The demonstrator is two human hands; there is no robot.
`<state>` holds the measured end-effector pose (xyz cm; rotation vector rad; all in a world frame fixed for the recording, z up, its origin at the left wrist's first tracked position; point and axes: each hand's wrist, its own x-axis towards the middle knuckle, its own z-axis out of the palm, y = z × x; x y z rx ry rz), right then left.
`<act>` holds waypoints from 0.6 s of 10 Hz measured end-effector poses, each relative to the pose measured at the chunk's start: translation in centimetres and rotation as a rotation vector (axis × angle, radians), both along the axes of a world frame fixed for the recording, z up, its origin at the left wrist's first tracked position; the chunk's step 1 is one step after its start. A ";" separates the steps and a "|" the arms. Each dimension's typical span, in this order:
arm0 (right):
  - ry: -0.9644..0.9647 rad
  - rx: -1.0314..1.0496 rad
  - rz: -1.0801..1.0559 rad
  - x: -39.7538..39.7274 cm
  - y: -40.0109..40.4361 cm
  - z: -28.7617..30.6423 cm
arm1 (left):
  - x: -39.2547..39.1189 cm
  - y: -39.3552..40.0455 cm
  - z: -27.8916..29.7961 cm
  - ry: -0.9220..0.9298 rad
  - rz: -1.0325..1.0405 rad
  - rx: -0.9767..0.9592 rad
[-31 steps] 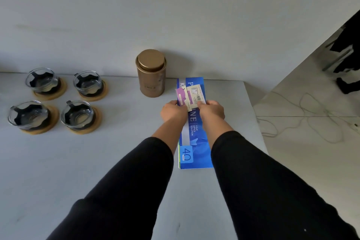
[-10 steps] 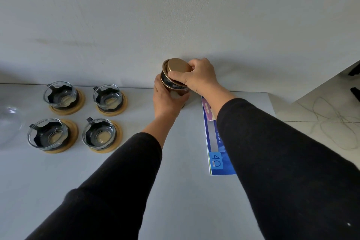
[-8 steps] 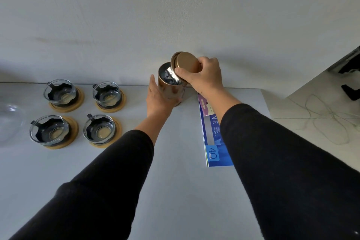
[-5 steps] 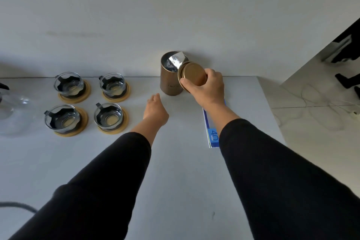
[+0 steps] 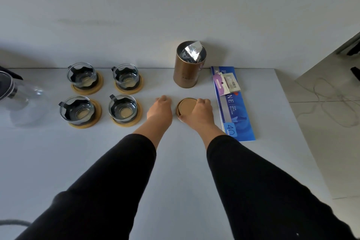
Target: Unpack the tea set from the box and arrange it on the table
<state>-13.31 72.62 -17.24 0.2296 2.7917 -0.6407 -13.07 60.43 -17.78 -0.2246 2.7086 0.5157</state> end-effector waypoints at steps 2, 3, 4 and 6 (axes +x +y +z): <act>-0.023 0.031 0.006 -0.9 -0.4 -0.3 | 0.2 -0.1 -0.1 0.030 0.012 0.032; -0.038 0.045 -0.008 -1.2 -0.5 -0.4 | 0.4 -0.2 -0.2 0.041 0.014 0.058; -0.062 0.034 -0.006 -0.8 -0.6 0.0 | 0.7 -0.5 -0.2 0.046 -0.025 0.080; 0.053 -0.054 -0.060 1.2 -0.6 2.2 | 2.8 -2.0 1.3 0.087 -0.038 0.173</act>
